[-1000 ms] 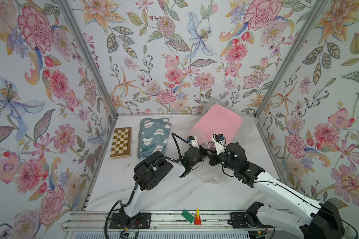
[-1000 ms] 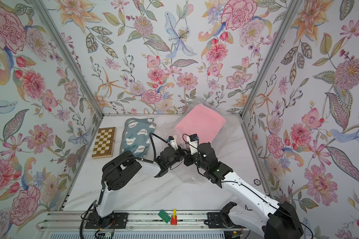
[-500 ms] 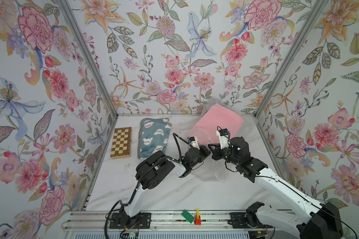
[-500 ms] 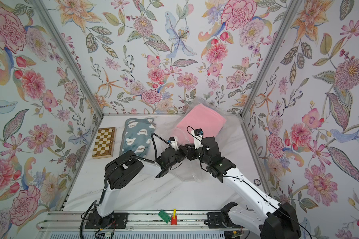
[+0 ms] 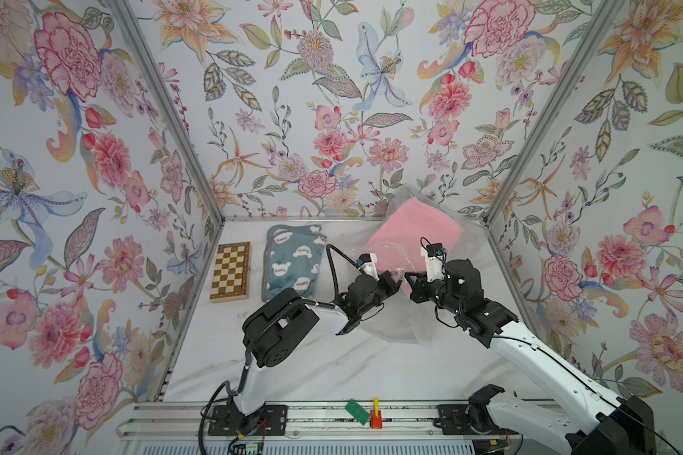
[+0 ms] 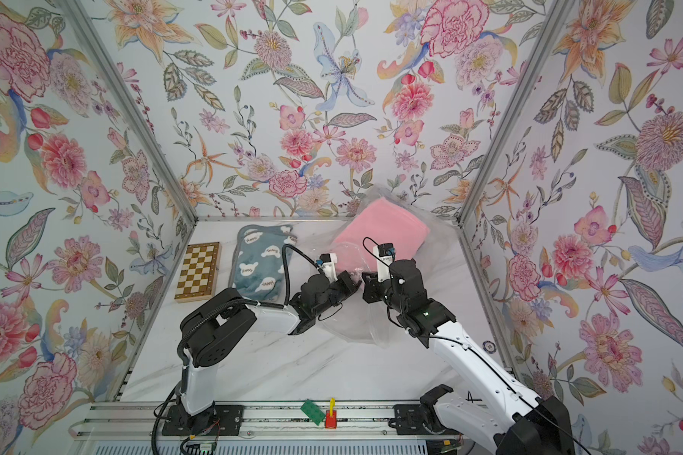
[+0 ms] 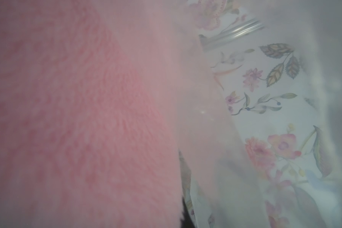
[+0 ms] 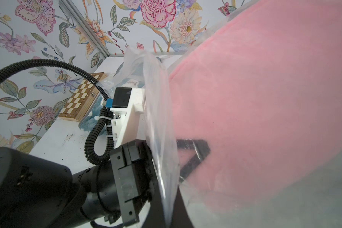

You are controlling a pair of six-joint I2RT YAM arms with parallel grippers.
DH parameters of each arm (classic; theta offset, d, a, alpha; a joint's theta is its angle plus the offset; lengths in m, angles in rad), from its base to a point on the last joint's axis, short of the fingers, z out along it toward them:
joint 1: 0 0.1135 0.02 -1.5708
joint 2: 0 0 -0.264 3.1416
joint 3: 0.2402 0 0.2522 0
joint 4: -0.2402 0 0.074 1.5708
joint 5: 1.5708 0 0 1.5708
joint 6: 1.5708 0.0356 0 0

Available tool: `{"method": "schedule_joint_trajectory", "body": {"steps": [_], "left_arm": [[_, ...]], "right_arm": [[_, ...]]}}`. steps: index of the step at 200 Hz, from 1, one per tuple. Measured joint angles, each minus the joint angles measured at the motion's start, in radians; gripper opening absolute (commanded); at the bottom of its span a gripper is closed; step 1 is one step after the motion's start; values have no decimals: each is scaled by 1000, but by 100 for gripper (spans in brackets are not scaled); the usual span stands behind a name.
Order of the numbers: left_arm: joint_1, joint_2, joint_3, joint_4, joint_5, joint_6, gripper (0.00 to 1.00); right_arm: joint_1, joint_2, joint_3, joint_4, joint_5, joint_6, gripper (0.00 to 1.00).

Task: Take the blanket out of the vacuum bag
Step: Take out the blanket from the vacuum bag.

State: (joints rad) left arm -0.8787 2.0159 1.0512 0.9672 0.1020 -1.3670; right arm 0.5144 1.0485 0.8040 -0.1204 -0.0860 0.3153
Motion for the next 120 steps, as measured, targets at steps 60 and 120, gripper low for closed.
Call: {"method": "schedule_joint_trajectory", "body": {"steps": [60,120], "left_arm": [[-11,-53,-42,-51,22,47,0],[-45,-109,-169,-43,26,63,0]], "right_arm": [[-13,-13,-7,-11,19,8,0],[-13,-13,-21,-14,19,15,0]]}}
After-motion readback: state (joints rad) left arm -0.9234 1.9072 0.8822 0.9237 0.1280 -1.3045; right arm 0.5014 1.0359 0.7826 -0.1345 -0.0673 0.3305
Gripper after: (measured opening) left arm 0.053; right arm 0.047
